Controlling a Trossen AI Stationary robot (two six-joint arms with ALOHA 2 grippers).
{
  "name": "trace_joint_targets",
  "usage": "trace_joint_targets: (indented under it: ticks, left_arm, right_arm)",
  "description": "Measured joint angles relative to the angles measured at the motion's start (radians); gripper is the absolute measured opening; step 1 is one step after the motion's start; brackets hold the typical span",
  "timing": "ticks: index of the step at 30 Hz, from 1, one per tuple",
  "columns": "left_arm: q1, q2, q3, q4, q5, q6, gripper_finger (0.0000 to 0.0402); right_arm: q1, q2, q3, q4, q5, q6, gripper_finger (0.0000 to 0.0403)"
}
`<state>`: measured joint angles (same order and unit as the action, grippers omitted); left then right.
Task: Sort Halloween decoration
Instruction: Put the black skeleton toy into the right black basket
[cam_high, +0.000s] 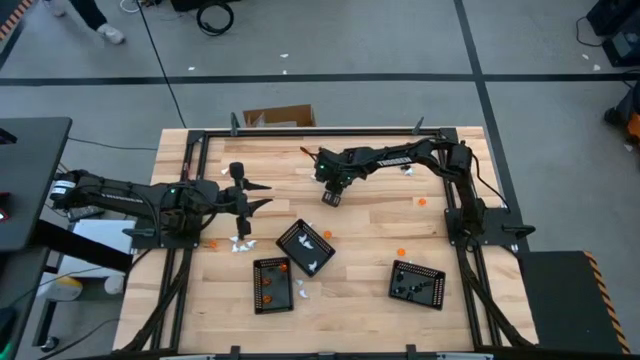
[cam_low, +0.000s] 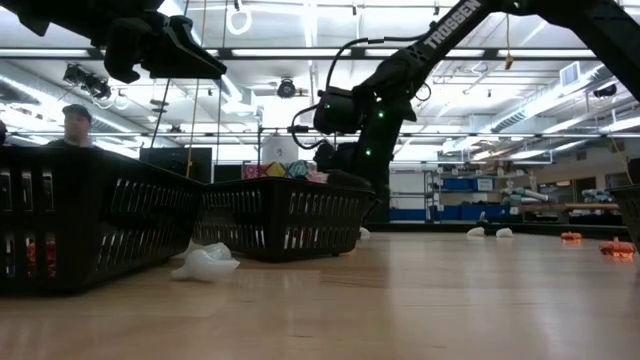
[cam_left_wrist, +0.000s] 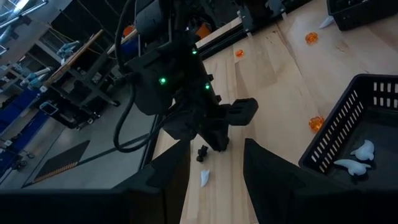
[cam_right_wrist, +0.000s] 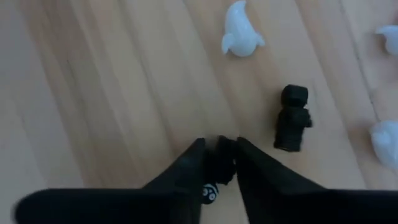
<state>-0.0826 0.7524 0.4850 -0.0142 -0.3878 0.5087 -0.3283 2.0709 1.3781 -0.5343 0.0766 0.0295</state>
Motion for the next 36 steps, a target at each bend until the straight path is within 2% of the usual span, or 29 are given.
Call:
trace_joint_targets:
  ticks: [3, 6, 12, 18, 24, 27, 36]
  left_arm:
    - [0.0, 0.0, 0.0, -0.002, 0.0, 0.0, 0.0155]
    - [0.0, 0.0, 0.0, -0.003, 0.0, 0.0, 0.0155]
    - [0.0, 0.0, 0.0, -0.003, 0.0, -0.003, 0.0155]
    - [0.0, 0.0, 0.0, -0.003, 0.0, -0.007, 0.0155]
    - [0.0, 0.0, 0.0, 0.017, 0.0, 0.0, 0.0155]
    - [0.0, 0.0, 0.0, 0.026, 0.0, -0.014, 0.0155]
    - [0.0, 0.0, 0.0, 0.021, 0.0, -0.128, 0.0155]
  right_arm:
    - [0.001, 0.002, 0.023, -0.046, -0.005, -0.012, 0.004]
    - [0.004, 0.004, 0.054, -0.109, -0.01, -0.027, 0.0019]
    - [0.032, -0.002, 0.134, -0.316, -0.014, -0.023, 0.0023]
    - [0.119, -0.117, 0.11, -0.438, -0.018, 0.078, 0.0008]
    - [0.263, -0.29, 0.082, -0.563, -0.016, 0.245, 0.0004]
    - [0.345, -0.389, 0.055, -0.57, 0.021, 0.353, 0.0005]
    - [0.621, -0.615, -0.063, -0.615, 0.078, 0.772, 0.0003]
